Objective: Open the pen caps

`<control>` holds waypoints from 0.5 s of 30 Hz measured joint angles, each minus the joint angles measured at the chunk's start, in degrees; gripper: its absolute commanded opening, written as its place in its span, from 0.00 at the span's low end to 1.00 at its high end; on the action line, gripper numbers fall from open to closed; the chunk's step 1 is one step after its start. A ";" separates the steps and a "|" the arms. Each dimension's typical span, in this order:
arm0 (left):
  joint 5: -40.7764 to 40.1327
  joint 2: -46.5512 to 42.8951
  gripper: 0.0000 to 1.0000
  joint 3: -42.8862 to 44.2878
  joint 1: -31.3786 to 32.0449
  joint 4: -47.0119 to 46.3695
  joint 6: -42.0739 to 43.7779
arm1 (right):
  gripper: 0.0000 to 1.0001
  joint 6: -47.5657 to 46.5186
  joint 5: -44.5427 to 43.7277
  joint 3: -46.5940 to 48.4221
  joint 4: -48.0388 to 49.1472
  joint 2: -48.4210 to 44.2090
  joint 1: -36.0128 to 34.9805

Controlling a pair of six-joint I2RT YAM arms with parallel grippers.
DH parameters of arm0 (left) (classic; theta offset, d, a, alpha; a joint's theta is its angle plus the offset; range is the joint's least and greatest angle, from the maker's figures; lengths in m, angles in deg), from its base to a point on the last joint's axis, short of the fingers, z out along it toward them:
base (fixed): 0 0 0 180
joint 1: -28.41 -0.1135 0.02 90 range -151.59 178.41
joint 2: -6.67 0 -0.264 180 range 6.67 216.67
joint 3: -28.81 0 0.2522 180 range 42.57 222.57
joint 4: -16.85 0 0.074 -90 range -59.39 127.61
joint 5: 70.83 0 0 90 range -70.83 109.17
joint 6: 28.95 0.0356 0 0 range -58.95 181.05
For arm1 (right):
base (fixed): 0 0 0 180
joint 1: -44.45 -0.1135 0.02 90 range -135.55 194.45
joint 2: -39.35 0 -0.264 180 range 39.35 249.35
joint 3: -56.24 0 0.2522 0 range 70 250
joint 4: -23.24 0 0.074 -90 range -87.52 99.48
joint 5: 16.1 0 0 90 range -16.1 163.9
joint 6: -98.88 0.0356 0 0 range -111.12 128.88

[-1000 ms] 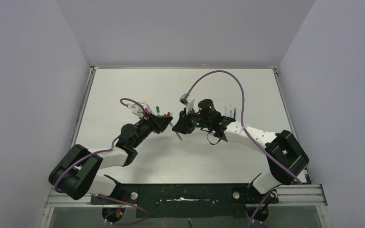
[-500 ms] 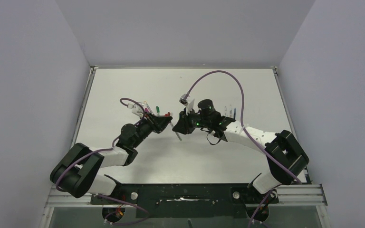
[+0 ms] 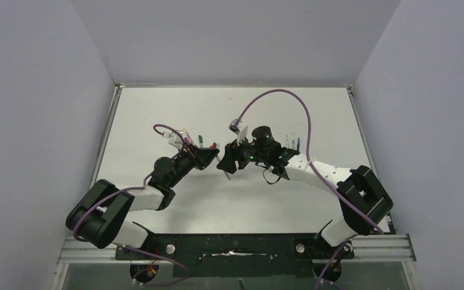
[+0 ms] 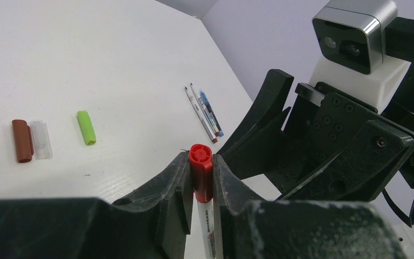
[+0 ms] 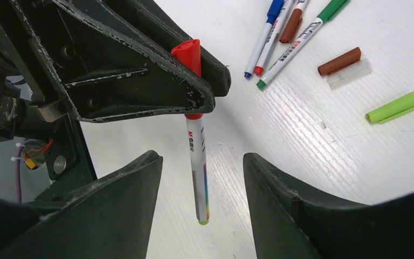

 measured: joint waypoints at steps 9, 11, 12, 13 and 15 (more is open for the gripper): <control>3.56 3.61 0.07 0.00 -0.66 -5.07 -3.61 | 0.45 0.04 -0.09 0.00 0.02 0.28 0.00; 4.24 4.35 0.07 0.00 -0.74 -6.16 -4.26 | 0.41 0.02 -0.11 0.00 0.02 0.42 0.00; 4.76 4.81 0.07 0.00 -0.76 -6.91 -4.79 | 0.39 0.04 -0.09 0.00 0.02 0.52 0.00; 5.05 5.18 0.07 0.00 -0.79 -7.45 -5.05 | 0.36 0.00 -0.09 0.00 0.02 0.59 0.00; 5.86 6.12 0.07 0.00 -0.92 -8.83 -5.66 | 0.30 0.04 -0.09 0.09 0.04 1.01 0.00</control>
